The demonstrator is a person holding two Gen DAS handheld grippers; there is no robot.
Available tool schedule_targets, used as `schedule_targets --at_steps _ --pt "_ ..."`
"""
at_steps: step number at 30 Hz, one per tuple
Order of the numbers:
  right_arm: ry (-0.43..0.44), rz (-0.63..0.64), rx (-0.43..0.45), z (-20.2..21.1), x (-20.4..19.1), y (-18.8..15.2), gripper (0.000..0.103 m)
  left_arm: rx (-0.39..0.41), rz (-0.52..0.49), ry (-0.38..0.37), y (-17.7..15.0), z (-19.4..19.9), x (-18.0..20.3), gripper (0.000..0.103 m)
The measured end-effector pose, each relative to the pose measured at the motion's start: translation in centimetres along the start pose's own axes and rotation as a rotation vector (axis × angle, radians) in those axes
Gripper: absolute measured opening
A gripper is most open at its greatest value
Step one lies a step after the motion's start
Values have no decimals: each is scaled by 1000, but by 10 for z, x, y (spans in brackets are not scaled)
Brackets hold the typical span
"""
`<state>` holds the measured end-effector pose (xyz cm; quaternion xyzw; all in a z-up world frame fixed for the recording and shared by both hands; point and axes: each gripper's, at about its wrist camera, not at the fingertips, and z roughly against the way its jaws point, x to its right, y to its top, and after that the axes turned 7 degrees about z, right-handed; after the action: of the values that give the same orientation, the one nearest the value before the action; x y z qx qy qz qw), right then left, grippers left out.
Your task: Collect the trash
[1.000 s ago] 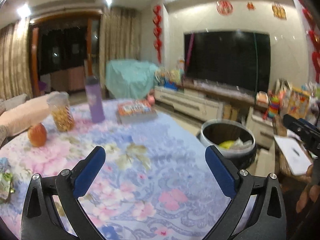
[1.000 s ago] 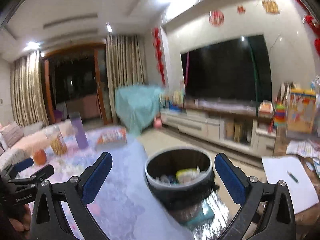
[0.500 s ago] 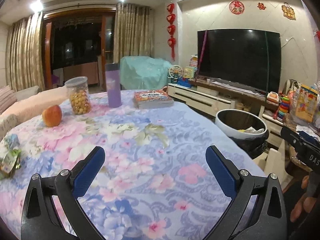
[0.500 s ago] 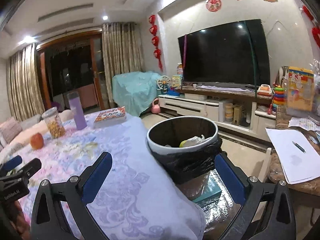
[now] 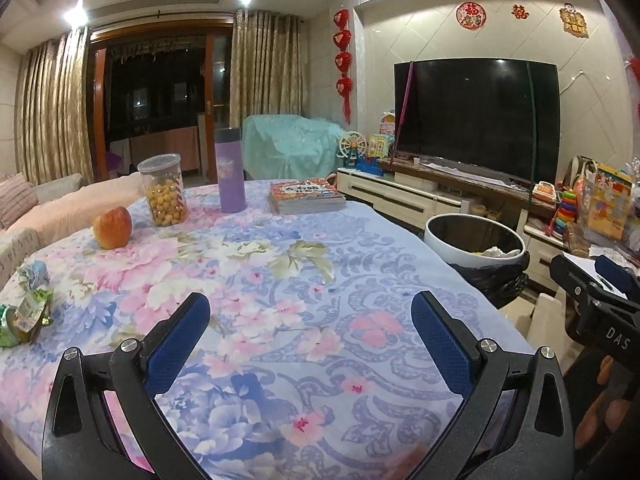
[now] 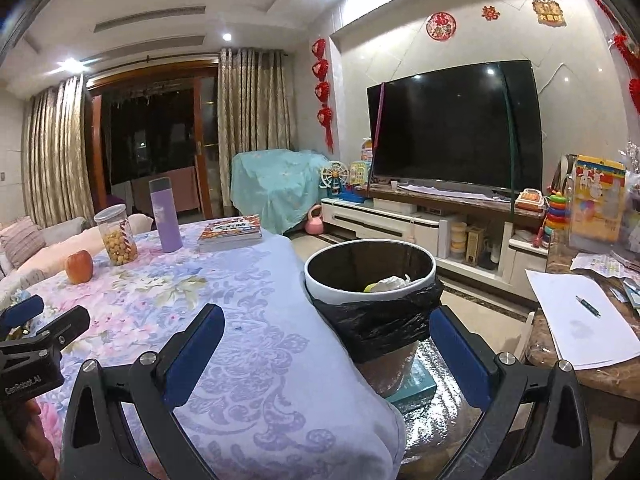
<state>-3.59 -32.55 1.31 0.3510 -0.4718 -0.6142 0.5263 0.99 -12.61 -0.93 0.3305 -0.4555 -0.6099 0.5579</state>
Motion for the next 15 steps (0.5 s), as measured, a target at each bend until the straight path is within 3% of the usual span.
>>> schedule_targets --at_steps 15 --pt "31 -18 58 20 -3 4 103 59 5 14 4 22 0 103"
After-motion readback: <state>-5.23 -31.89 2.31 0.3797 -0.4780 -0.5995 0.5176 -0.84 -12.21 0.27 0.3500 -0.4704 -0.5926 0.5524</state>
